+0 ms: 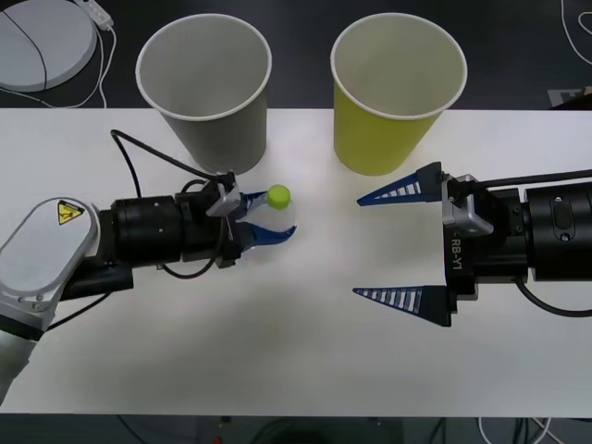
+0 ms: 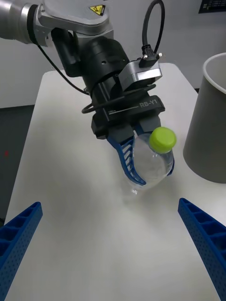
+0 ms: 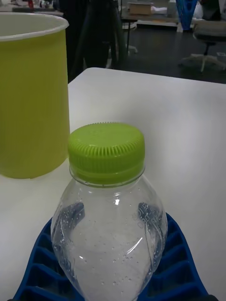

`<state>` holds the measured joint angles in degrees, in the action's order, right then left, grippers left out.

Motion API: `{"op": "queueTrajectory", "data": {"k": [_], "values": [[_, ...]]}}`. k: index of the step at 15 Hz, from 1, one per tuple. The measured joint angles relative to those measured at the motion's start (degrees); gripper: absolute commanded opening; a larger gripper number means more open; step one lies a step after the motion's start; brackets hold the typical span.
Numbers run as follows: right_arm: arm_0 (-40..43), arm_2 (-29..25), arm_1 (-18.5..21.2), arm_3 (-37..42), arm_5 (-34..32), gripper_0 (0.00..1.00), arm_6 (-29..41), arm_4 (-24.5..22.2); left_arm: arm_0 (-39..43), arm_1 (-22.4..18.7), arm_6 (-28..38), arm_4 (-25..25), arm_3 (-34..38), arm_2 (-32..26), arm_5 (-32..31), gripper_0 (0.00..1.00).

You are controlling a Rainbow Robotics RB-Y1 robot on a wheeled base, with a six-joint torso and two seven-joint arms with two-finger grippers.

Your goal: Put the can into the green bin and the plastic bottle into the gray bin

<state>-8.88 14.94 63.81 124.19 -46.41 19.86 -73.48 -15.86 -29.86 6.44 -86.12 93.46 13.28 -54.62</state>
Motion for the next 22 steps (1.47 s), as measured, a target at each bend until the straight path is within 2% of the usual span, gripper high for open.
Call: {"op": "queueTrajectory", "data": {"k": [2,7,15,22], "values": [[0.0,0.0,0.0,0.0,0.0,1.0,0.0,0.0,1.0,-2.3,5.6,-1.7,4.2,-0.3,0.1,0.0],[0.0,0.0,0.0,0.0,0.0,1.0,0.0,0.0,4.6,-8.1,16.9,-1.9,12.7,-3.5,0.1,0.0],[0.0,0.0,0.0,0.0,0.0,1.0,0.0,0.0,11.1,-15.9,23.4,-1.4,20.4,-12.1,0.1,0.0],[0.0,0.0,0.0,0.0,0.0,1.0,0.0,0.0,13.1,-23.2,35.1,-3.5,26.2,-17.4,0.1,0.0]]}}
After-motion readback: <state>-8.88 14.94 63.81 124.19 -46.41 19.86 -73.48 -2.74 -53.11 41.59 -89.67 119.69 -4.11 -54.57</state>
